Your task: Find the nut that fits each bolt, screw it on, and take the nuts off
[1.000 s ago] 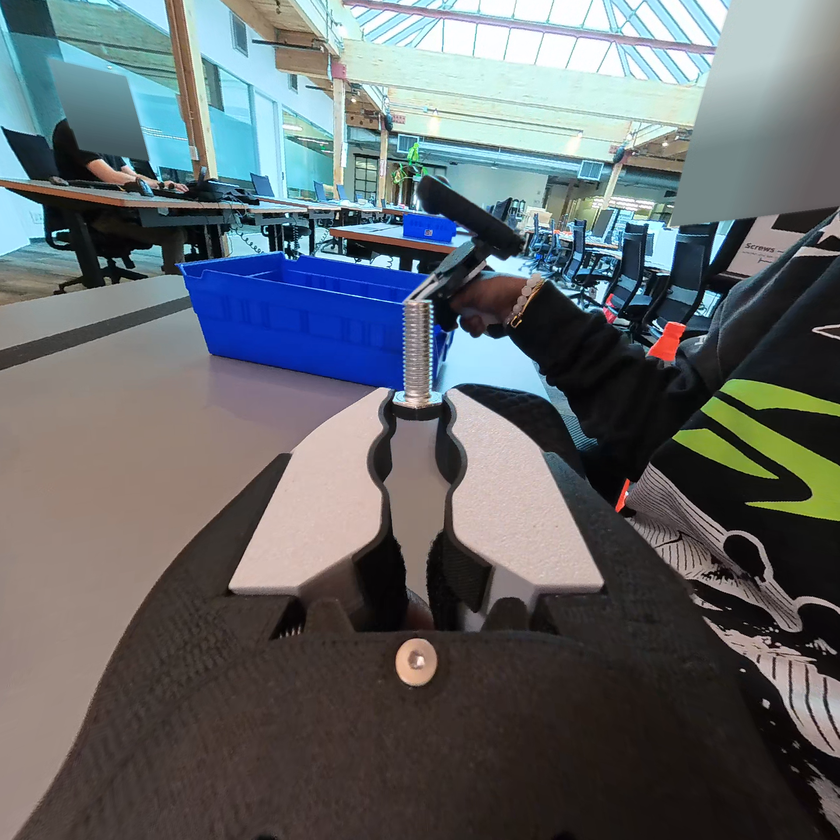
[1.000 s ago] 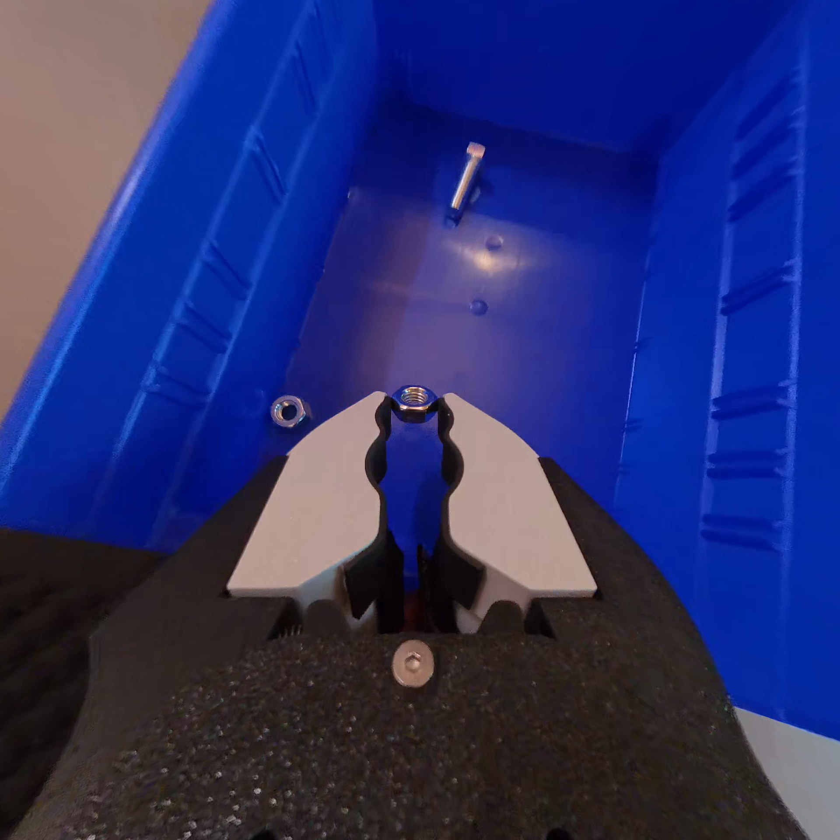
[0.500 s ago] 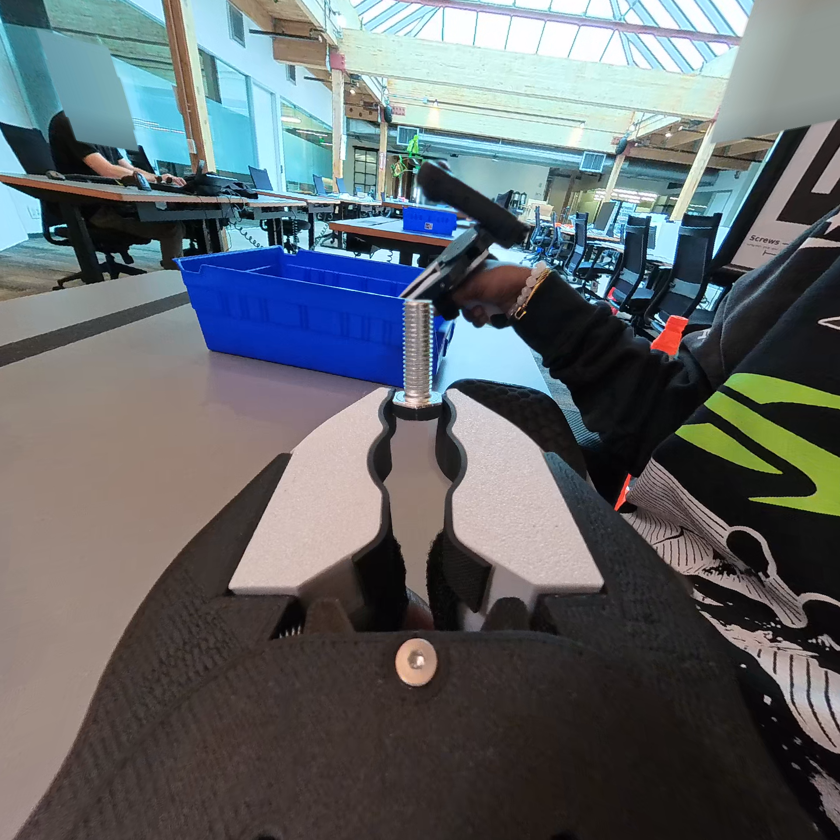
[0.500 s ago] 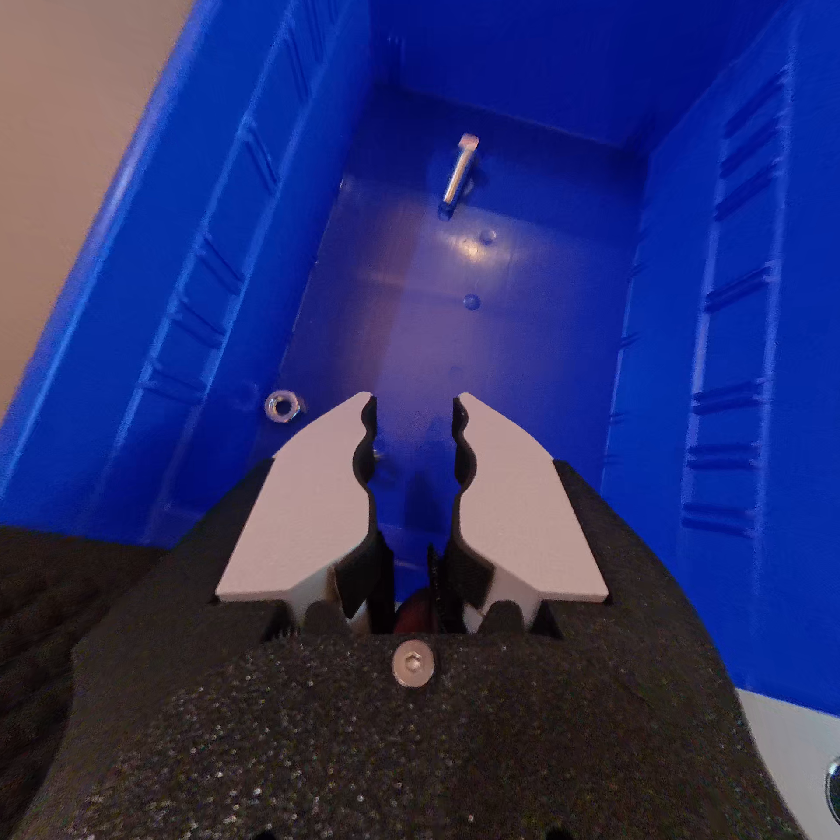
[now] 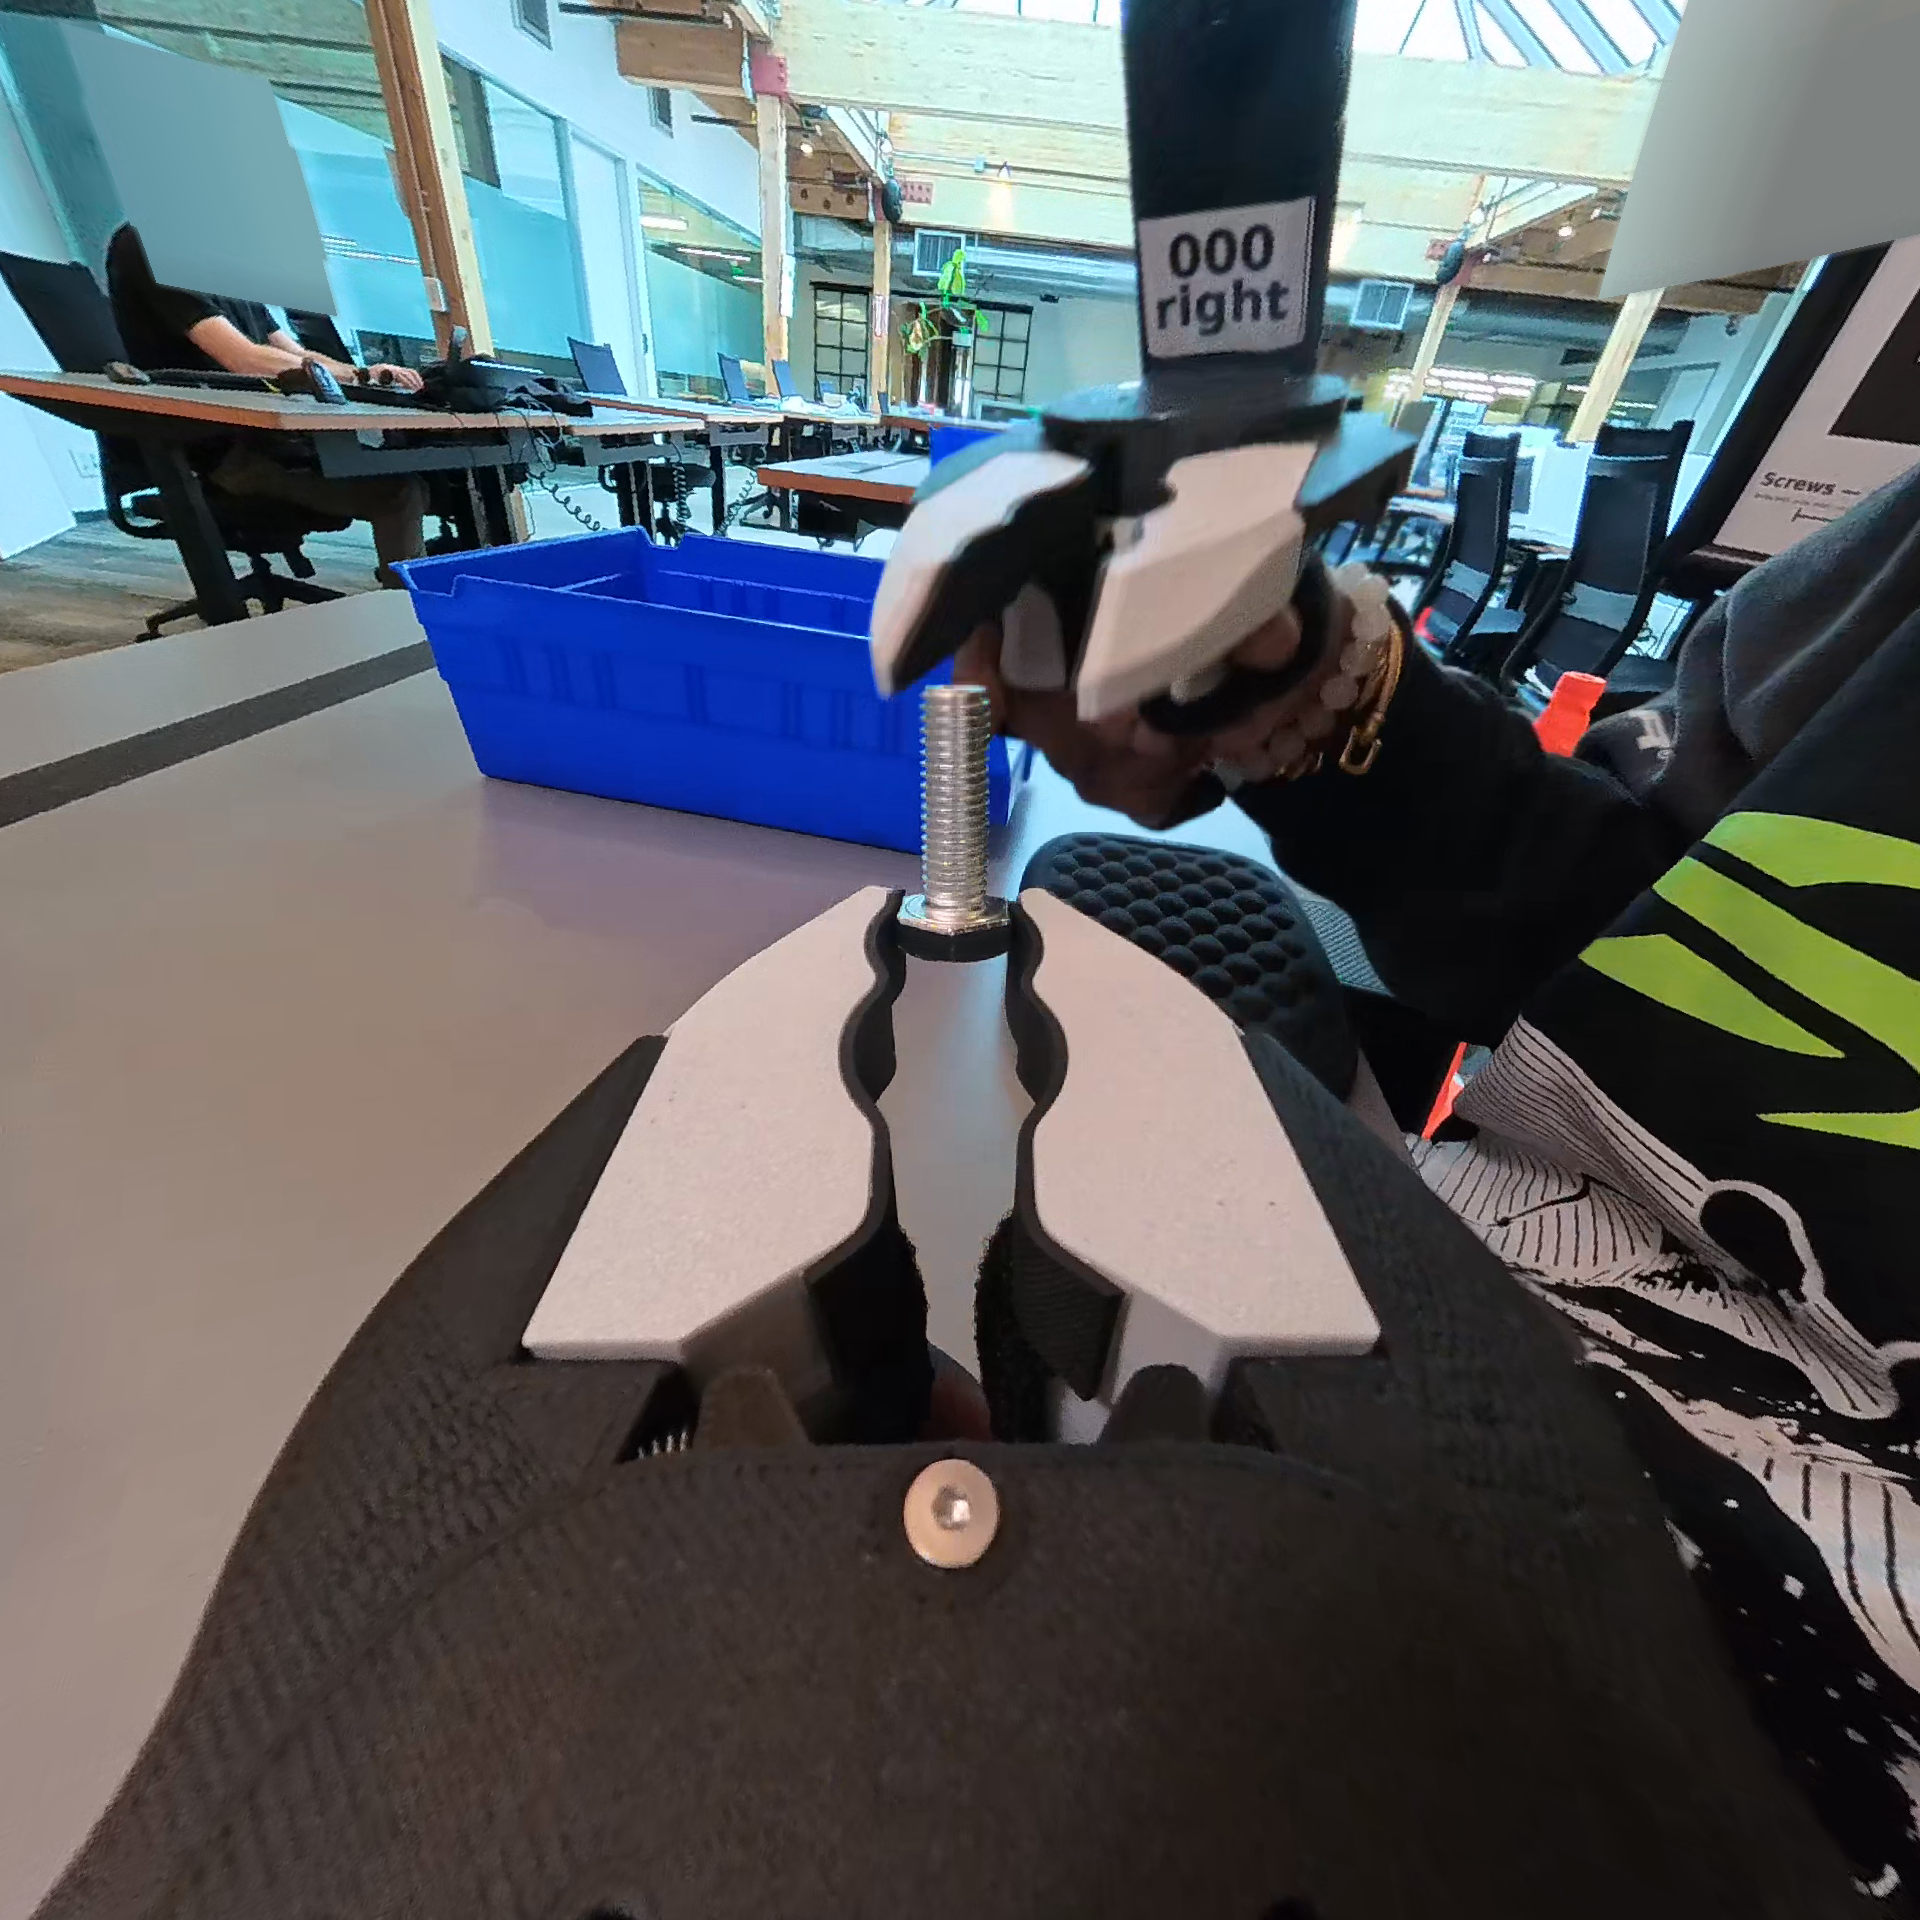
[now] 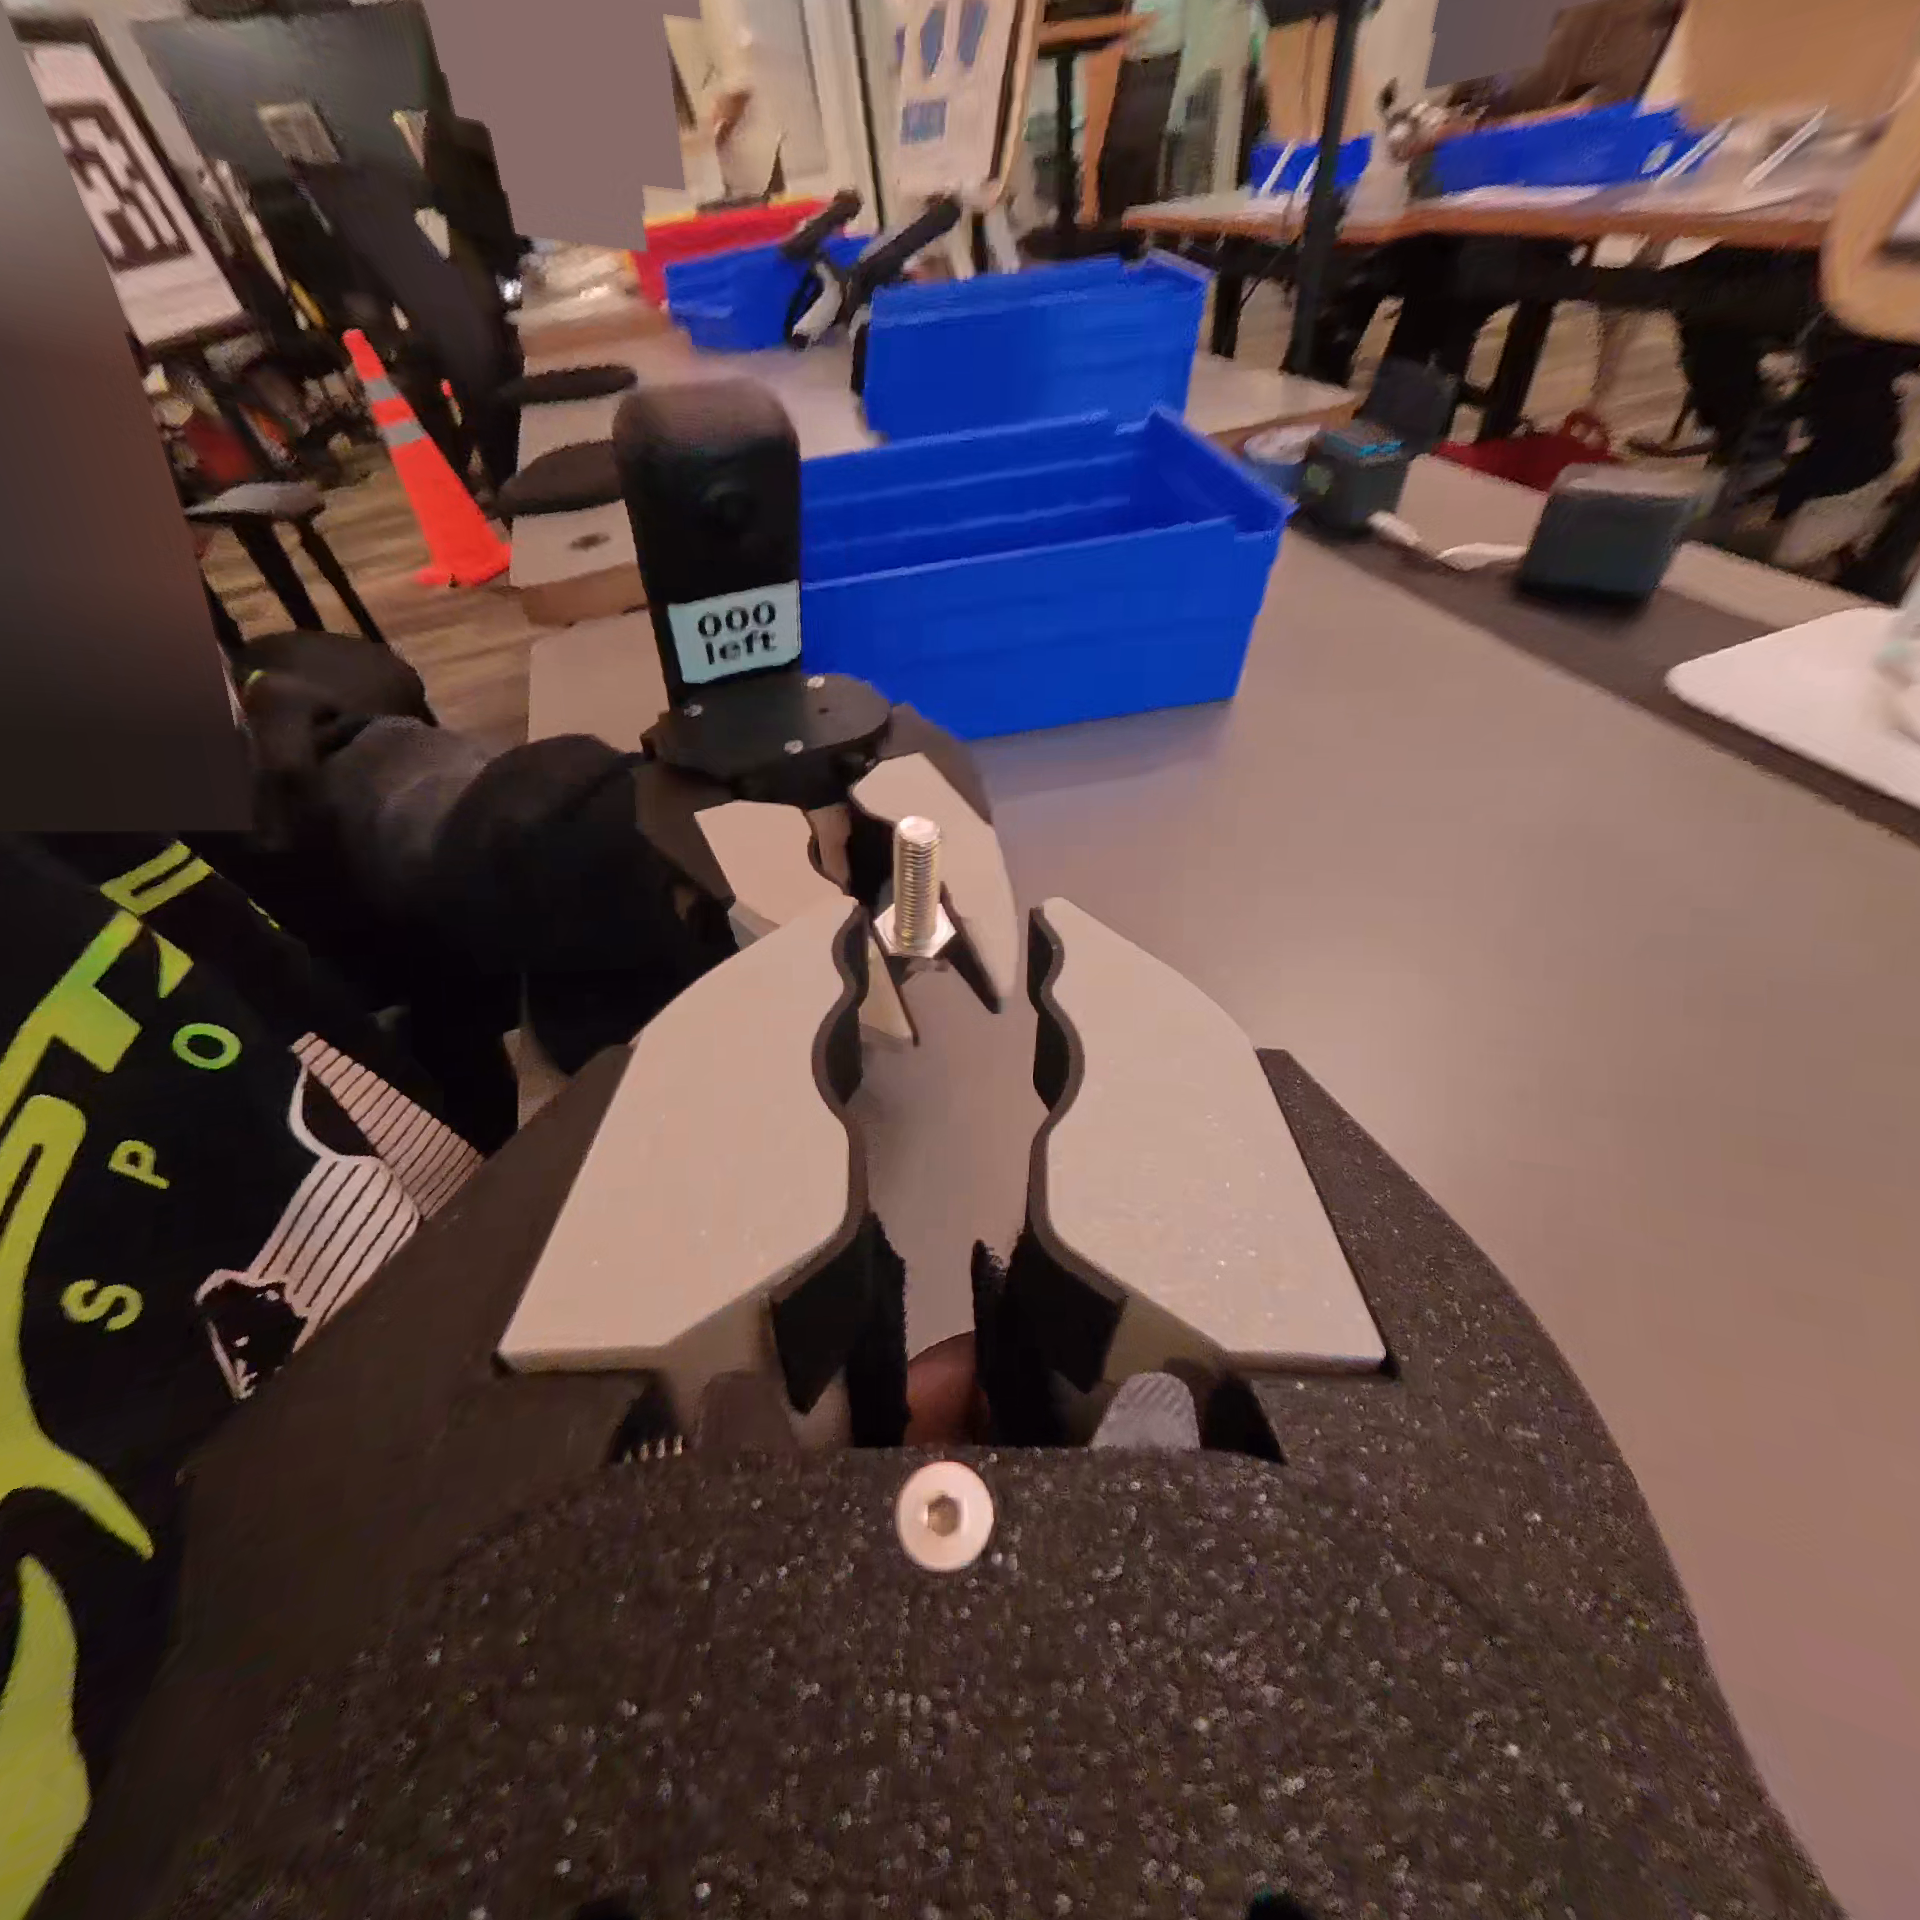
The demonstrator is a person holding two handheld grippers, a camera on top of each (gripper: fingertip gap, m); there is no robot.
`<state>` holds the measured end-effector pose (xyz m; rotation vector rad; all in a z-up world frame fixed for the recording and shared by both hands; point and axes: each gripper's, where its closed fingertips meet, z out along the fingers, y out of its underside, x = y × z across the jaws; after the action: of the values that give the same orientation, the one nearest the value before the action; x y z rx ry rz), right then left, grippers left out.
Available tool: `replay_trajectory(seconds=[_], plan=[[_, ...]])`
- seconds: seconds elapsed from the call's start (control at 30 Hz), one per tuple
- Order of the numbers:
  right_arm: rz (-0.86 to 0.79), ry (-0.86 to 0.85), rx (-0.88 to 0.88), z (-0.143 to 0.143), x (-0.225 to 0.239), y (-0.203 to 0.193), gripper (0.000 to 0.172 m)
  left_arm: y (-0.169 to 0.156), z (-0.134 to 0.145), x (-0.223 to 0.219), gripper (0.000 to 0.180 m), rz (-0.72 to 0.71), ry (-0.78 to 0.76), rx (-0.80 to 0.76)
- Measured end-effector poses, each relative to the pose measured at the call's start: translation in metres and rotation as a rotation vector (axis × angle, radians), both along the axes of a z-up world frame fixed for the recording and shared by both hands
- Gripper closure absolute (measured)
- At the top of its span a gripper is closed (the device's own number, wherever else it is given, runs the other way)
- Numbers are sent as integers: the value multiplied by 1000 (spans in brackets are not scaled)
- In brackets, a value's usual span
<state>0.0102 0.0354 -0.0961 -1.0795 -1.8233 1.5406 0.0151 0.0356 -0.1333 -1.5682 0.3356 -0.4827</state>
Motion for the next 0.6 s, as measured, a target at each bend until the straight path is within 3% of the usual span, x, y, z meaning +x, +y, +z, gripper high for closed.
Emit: replay_trajectory(seconds=[0.1,0.2,0.27,0.33,0.43,0.53,0.6], plan=[[32,-6,-49,-6,-12,-15,144,0,-1,2,162,-4,12,-4],[64,14,-93,-5,-15,-19,162,0,-2,2,162,-3,20,-9],[63,33,-84,-3,-13,-16,162,-1,2,2,162,-2,-2,8],[8,64,-70,7,-10,0,162,0,6,-3,149,22,-28,19],[-218,122,-28,31,-6,62,162,3,7,-10,129,59,-64,5],[-552,153,61,51,10,156,162,4,7,-11,127,67,-63,6],[-753,94,113,45,26,219,162,4,7,-11,127,76,-51,13]])
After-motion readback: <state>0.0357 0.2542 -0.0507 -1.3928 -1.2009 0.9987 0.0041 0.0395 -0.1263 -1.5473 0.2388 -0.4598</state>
